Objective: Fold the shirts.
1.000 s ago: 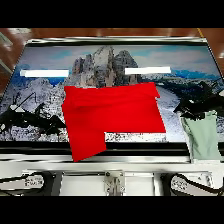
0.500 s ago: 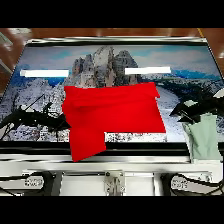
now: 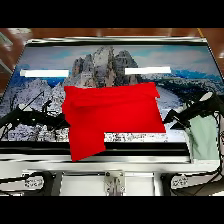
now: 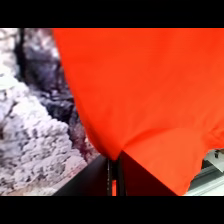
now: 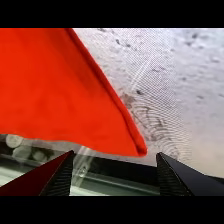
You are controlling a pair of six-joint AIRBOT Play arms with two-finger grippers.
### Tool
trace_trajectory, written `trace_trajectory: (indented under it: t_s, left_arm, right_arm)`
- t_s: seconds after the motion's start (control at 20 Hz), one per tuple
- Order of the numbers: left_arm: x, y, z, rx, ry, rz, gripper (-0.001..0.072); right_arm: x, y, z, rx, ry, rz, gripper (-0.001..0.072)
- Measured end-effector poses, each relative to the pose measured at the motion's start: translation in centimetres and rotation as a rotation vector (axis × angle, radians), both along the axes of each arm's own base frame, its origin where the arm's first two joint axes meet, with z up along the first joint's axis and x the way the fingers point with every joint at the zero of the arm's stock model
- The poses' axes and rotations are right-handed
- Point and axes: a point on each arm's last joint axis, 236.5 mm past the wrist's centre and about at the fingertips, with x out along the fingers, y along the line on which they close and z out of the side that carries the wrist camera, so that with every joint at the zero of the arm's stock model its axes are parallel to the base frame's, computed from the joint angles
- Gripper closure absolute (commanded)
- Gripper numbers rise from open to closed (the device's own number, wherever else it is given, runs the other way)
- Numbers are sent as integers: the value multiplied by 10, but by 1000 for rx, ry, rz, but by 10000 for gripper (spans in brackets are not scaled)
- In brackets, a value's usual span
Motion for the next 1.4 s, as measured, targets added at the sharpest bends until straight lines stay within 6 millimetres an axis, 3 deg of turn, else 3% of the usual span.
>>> trace_trajectory:
  t_s: [0.2,0.3,0.4,0.55,0.7,0.8,0.85,0.95,1.05,1.15,1.2,1.25,1.3,1.4]
  left_arm:
    - [3,1,9,5,-33,-3,670]
    - [6,1,15,9,-51,-4,670]
    - [11,2,22,14,-76,-5,670]
    - [30,5,43,23,-143,-13,671]
    - [66,10,97,42,-291,-34,672]
    - [93,15,160,76,-461,-46,671]
    - [108,18,206,104,-583,-45,670]
    - [122,22,318,168,-865,-31,670]
    - [106,22,442,236,-1174,3,670]
    - [59,17,557,292,-1473,49,671]
    - [26,13,604,318,-1604,71,671]
    - [-4,10,637,339,-1701,89,671]
    - [-35,7,662,355,-1777,109,671]
    - [-93,1,692,388,-1876,137,671]
  right_arm:
    - [-4,15,-16,17,53,33,105]
    - [-5,24,-21,15,70,46,357]
    - [1,32,-27,-1,53,54,653]
    - [7,47,-24,3,21,82,651]
    - [31,60,15,33,-133,126,651]
    - [64,59,70,7,-336,152,651]
    - [82,56,107,-24,-462,164,651]
    - [118,47,215,-126,-798,168,651]
    - [127,40,345,-249,-1171,132,651]
    - [99,36,472,-372,-1516,71,651]
    - [74,35,523,-429,-1652,43,651]
    - [43,34,567,-483,-1768,12,651]
    - [15,34,598,-524,-1849,-20,650]
    - [-41,29,634,-617,-1938,-72,650]
